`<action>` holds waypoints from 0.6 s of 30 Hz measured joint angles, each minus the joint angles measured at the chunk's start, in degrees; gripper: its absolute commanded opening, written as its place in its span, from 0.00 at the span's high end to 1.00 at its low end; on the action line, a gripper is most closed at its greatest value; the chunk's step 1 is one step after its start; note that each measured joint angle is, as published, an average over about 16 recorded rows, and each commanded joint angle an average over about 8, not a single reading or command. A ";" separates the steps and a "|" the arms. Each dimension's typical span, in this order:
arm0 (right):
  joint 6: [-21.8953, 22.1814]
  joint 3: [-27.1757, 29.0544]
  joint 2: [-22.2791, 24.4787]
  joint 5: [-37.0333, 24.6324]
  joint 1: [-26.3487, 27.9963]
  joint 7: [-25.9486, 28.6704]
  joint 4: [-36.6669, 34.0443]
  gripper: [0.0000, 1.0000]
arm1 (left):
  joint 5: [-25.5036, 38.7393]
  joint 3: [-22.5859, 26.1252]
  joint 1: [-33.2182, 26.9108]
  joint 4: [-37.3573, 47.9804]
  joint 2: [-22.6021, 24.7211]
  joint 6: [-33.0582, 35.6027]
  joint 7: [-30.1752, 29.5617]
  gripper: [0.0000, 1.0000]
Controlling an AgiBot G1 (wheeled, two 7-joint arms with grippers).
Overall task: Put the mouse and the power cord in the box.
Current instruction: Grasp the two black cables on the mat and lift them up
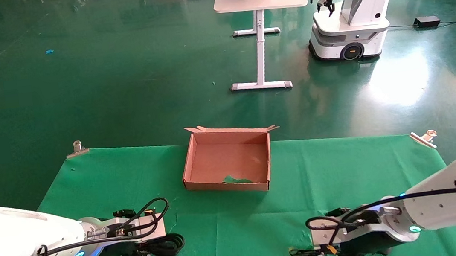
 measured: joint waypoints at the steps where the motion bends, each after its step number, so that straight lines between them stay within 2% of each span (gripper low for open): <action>1: -0.01 0.00 0.02 0.00 0.00 -0.01 0.03 1.00 | 0.00 0.00 0.00 0.00 0.00 0.00 0.00 1.00; 18: -0.10 0.00 0.15 0.00 -0.06 -0.07 0.27 1.00 | 0.01 0.00 0.00 -0.01 0.00 0.02 0.00 1.00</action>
